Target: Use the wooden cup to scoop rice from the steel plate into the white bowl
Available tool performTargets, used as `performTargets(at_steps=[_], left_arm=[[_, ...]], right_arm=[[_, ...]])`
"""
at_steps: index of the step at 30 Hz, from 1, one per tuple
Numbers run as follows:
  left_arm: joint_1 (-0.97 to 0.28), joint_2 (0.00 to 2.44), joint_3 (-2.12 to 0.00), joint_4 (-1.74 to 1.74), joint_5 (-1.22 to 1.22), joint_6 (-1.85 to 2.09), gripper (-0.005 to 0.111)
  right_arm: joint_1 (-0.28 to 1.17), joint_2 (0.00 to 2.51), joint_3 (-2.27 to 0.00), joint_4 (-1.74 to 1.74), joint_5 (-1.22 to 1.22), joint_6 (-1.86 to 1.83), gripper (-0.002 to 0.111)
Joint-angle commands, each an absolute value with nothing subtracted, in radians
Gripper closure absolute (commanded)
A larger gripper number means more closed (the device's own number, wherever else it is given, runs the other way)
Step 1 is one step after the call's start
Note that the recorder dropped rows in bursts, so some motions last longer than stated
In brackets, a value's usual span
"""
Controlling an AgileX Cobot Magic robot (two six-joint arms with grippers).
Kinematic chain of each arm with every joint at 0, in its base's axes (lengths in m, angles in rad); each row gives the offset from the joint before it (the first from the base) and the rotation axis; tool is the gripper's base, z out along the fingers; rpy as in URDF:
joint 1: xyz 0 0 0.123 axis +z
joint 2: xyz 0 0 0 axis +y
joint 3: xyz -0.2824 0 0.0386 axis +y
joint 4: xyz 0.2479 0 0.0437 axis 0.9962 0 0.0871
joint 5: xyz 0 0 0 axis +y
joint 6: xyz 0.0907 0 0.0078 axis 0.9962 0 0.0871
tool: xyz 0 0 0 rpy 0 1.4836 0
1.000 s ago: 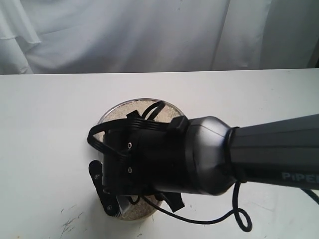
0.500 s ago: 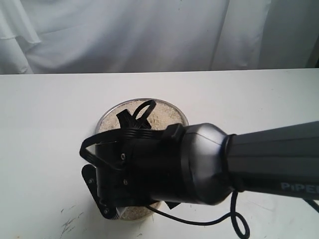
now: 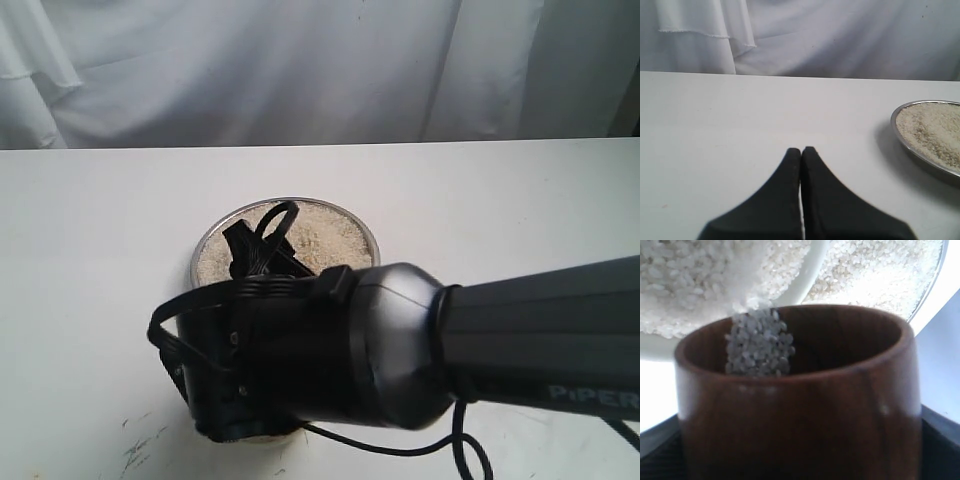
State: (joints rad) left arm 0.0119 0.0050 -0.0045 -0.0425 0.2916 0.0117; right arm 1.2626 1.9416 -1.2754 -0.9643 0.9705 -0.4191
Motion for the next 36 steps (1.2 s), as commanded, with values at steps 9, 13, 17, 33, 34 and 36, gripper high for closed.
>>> performTargets(at_steps=[9,13,17,33,34,36], left_arm=[[0.010,0.000,0.000,-0.043,0.285,0.009,0.107],[0.010,0.000,0.000,-0.043,0.285,0.009,0.107],[0.010,0.000,0.000,-0.043,0.285,0.009,0.107],[0.010,0.000,0.000,-0.043,0.285,0.009,0.107],[0.010,0.000,0.000,-0.043,0.285,0.009,0.107],[0.010,0.000,0.000,-0.043,0.285,0.009,0.107]], right_arm=[[1.286,1.936,-1.273,-1.071,1.022,-0.337,0.108],[1.286,1.936,-1.273,-1.072,1.035,-0.337,0.108],[1.297,1.936,-1.273,-1.067,1.042,-0.335,0.108],[1.318,1.936,-1.273,-1.067,1.112,-0.338,0.108],[1.323,1.936,-1.273,-1.065,1.112,-0.338,0.108],[1.337,1.936,-1.273,-1.065,1.112,-0.336,0.108]])
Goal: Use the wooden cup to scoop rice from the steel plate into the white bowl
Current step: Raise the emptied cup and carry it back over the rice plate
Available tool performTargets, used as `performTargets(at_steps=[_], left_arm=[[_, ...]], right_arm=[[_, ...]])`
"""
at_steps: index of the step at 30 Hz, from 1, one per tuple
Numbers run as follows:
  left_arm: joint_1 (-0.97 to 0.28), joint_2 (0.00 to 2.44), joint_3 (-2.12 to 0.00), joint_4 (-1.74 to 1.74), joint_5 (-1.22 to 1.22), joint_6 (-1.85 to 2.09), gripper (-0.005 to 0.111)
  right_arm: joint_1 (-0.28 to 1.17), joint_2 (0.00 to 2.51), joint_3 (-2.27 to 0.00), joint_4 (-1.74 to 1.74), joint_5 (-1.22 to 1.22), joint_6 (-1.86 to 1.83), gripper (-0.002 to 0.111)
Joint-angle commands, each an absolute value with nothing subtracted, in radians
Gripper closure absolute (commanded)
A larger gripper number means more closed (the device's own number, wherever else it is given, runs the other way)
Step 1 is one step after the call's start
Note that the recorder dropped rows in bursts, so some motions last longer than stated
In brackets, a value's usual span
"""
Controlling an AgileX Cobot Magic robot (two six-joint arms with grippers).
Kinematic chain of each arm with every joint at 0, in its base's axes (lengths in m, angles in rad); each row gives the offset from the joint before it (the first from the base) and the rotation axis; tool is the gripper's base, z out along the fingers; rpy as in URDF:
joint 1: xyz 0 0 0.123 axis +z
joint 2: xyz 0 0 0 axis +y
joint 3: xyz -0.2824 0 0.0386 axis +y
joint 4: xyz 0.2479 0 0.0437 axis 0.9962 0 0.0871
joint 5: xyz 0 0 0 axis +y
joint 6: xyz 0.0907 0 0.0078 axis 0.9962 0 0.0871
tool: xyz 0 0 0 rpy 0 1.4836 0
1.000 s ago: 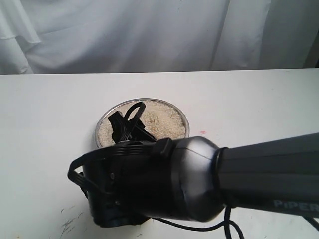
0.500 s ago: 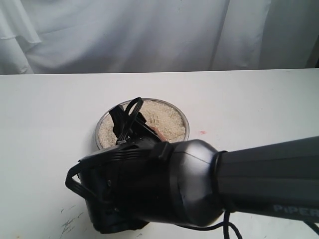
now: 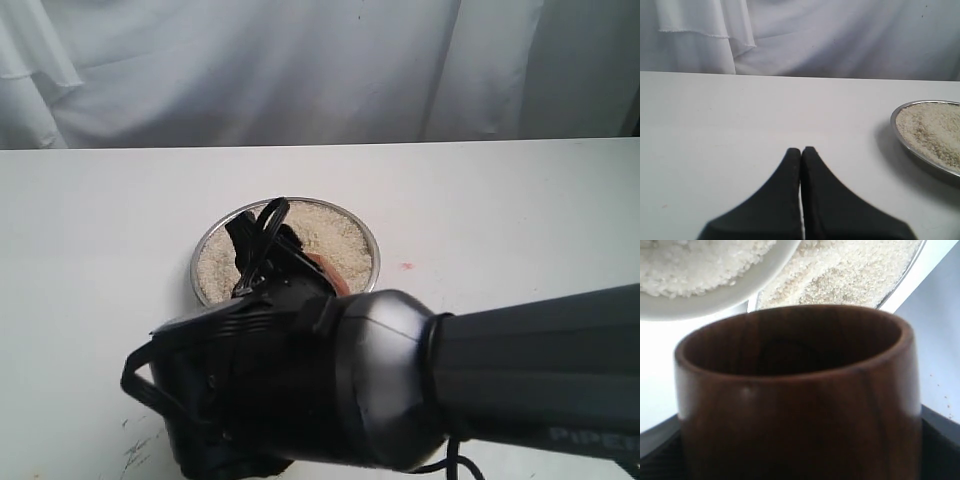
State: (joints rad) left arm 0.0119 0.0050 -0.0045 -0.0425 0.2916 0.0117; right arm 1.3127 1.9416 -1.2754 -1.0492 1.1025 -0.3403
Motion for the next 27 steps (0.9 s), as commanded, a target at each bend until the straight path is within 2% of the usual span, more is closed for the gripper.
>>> performTargets(at_steps=[1,11,27], left_arm=[[0.010,0.000,0.000,-0.043,0.285,0.009,0.107],[0.010,0.000,0.000,-0.043,0.285,0.009,0.107],[0.010,0.000,0.000,-0.043,0.285,0.009,0.107]], right_arm=[[1.343,1.936,-1.273,-1.065,1.112,-0.336,0.108],[1.364,1.998,-1.273,-1.092,1.221,-0.328,0.108],[1.392,2.026,-1.273,-1.158,1.221,-0.214,0.108]])
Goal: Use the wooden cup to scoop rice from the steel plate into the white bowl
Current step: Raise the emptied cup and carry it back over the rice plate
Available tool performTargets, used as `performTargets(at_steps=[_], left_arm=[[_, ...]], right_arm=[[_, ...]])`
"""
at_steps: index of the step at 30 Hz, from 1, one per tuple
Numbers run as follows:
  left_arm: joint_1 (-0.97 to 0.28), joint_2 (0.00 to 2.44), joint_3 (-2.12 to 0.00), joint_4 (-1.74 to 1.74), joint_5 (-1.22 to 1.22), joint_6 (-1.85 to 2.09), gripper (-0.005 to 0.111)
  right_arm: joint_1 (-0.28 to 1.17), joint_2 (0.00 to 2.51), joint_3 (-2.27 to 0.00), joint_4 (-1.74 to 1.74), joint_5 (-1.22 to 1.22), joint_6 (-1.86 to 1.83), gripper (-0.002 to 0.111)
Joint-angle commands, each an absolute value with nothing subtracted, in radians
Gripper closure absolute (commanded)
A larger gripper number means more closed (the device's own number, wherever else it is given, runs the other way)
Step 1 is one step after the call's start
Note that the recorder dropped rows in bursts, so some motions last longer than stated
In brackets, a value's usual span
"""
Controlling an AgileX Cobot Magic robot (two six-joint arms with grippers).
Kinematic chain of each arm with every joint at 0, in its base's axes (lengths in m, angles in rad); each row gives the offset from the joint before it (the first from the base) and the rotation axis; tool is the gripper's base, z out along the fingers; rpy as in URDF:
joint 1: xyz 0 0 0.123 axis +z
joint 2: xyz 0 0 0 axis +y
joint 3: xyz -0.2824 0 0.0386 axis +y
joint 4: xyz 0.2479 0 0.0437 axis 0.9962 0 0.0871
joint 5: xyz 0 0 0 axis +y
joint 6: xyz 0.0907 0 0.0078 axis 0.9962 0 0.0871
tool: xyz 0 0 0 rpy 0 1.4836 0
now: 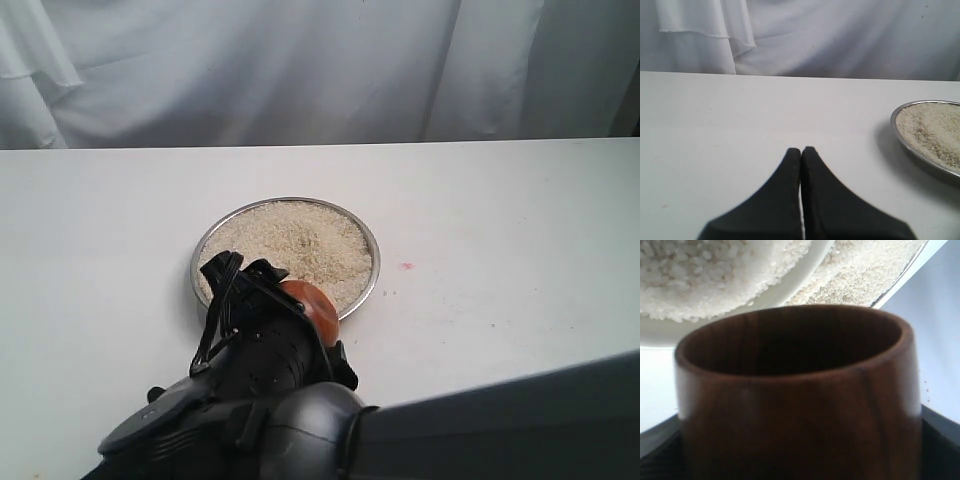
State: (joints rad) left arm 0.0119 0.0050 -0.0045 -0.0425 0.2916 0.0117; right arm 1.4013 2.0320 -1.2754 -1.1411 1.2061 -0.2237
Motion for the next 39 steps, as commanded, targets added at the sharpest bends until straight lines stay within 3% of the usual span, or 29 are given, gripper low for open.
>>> performTargets(at_steps=[1,16,39], left_arm=[[0.010,0.000,0.000,-0.043,0.285,0.009,0.107],[0.010,0.000,0.000,-0.043,0.285,0.009,0.107],[0.010,0.000,0.000,-0.043,0.285,0.009,0.107]], right_arm=[[1.387,2.026,-1.273,-1.153,1.221,-0.213,0.108],[1.224,1.828,-1.273,-0.967,1.021,-0.158,0.108],[0.803,1.792,-1.277,-0.932,0.526,-0.250,0.108]])
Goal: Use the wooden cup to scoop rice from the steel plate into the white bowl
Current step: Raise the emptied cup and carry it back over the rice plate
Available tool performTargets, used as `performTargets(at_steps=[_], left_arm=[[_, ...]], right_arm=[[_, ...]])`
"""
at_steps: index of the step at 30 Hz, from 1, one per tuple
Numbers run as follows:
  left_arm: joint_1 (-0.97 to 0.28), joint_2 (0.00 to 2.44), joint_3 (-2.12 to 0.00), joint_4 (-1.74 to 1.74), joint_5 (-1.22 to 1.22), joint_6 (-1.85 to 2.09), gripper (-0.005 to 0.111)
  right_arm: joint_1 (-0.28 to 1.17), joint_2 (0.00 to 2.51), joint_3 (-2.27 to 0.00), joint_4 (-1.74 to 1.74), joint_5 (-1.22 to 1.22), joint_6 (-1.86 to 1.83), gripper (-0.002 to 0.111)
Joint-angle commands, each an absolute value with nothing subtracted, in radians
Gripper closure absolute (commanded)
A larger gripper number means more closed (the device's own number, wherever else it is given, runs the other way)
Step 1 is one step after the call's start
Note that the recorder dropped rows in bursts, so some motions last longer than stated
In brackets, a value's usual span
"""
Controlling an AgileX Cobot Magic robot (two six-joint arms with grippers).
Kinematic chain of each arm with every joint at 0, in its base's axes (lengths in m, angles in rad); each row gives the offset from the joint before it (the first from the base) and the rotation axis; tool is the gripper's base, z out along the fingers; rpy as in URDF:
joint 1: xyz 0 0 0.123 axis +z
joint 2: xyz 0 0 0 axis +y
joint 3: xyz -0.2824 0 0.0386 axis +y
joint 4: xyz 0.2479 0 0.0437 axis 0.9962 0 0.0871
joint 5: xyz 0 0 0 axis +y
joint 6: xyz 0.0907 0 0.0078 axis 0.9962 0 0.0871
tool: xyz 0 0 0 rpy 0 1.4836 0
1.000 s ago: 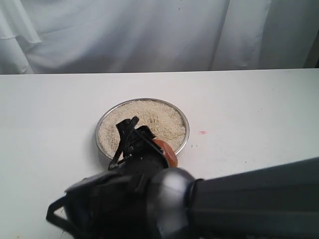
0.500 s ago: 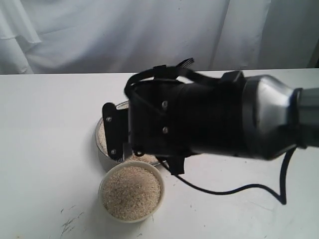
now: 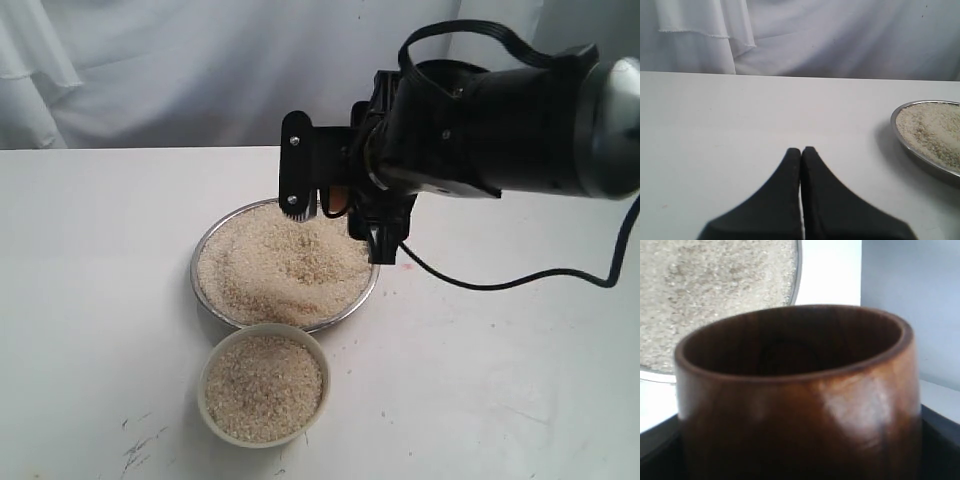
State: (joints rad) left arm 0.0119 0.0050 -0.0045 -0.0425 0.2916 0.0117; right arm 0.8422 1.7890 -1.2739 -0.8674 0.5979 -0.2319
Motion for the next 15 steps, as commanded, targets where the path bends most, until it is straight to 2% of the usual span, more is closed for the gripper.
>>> performTargets(at_steps=[1,15], left_arm=[[0.010,0.000,0.000,-0.043,0.285,0.009,0.107],[0.010,0.000,0.000,-0.043,0.285,0.009,0.107]], right_arm=[[0.797,1.797,-1.282,-0.954,0.525,-0.250,0.108],[0.783,2.014,-1.529,-0.907,0.533,-0.263,0.108]])
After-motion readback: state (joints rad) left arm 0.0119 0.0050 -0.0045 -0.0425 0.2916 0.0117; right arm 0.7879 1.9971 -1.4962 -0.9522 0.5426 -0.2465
